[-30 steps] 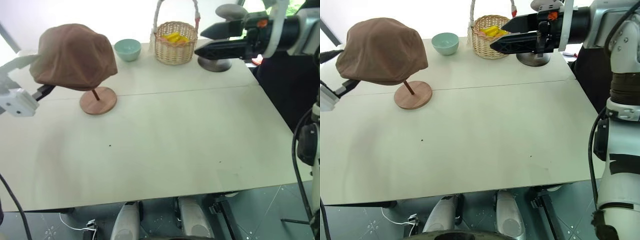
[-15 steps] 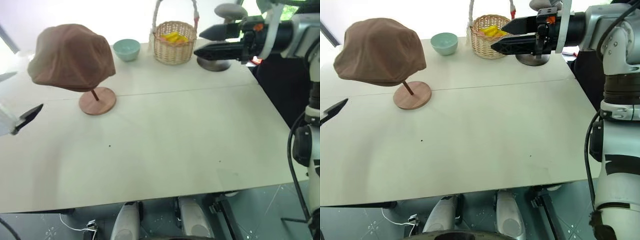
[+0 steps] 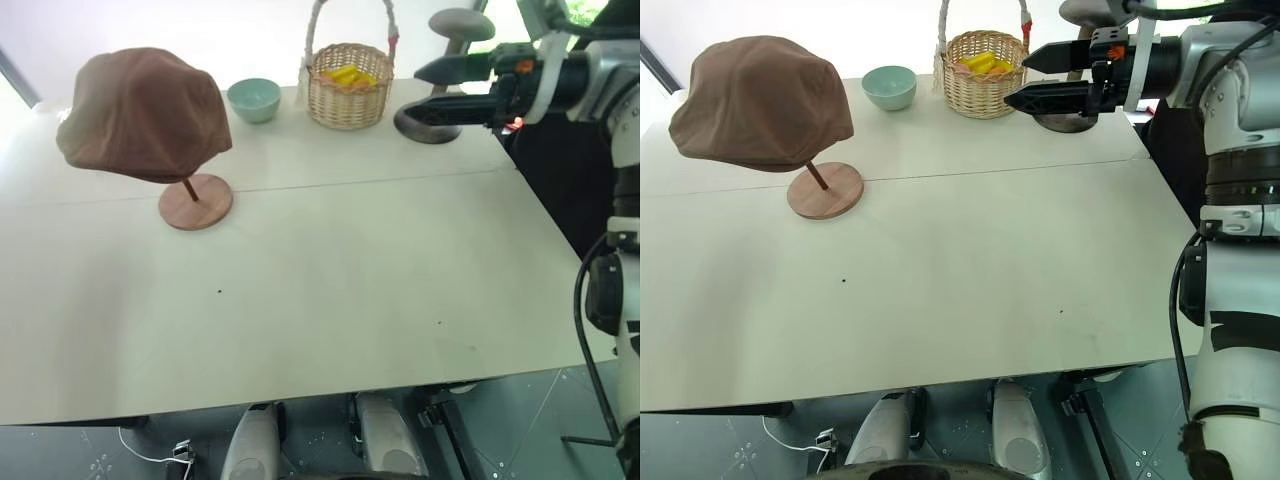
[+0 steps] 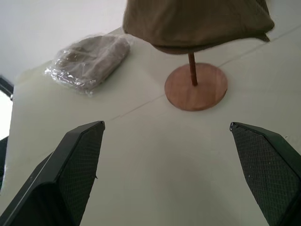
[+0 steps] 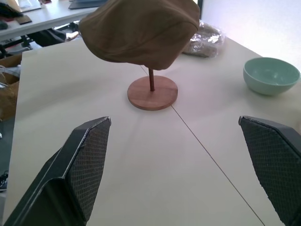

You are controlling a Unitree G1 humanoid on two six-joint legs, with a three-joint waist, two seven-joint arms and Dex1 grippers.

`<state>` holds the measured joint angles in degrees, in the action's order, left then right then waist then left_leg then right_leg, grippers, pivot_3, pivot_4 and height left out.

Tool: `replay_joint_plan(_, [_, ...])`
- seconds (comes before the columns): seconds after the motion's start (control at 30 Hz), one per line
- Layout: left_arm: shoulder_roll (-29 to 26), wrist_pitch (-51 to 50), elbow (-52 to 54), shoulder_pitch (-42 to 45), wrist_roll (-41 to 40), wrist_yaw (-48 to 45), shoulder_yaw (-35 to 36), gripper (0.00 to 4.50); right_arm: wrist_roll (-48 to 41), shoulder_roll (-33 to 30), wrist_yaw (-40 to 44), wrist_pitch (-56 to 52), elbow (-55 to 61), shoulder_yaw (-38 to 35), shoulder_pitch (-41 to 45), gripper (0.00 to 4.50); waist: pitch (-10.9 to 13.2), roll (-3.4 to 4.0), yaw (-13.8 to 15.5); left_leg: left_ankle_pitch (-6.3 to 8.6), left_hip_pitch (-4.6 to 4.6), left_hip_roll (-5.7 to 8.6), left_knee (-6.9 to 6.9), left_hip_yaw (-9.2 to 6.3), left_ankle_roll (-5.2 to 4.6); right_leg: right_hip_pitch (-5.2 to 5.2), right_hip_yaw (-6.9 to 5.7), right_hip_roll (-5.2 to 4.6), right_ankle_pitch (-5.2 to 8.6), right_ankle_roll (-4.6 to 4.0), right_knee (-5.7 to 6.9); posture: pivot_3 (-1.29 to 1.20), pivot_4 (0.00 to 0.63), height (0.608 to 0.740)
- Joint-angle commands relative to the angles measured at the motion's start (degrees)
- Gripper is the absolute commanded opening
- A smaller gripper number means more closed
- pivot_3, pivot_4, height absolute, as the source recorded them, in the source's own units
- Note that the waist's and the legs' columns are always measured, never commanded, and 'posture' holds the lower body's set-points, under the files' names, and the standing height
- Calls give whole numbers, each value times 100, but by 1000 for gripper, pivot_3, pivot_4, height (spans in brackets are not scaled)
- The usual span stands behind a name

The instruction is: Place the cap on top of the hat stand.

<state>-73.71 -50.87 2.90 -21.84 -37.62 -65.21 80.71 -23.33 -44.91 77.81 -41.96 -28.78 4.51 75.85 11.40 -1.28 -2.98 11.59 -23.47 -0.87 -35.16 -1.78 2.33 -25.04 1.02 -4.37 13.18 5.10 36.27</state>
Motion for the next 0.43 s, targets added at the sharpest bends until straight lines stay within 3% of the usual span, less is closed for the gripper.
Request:
replay_joint_plan(0.03, [-469,-91,-730,29,466,-591,444,4470,187,45,133,285,-466,-29,482,4500,1,1,-43,0,0,0,2,1,0,-1,1,0,0,0,0,0,150,740])
replay_joint_plan(0.2, [-830,-308,-938,110,912,-1482,666,4470,455,105,451,865,-906,15,697,4500,1,1,-131,1,-3,0,17,4,1,-10,0,-1,1,0,-2,0,150,740])
replay_joint_plan(0.43, [-918,-442,-837,358,1448,-2130,643,4470,633,238,580,1090,-1192,-21,827,4500,4,6,-189,1,-6,-3,21,8,1,-18,2,0,0,0,0,0,150,740])
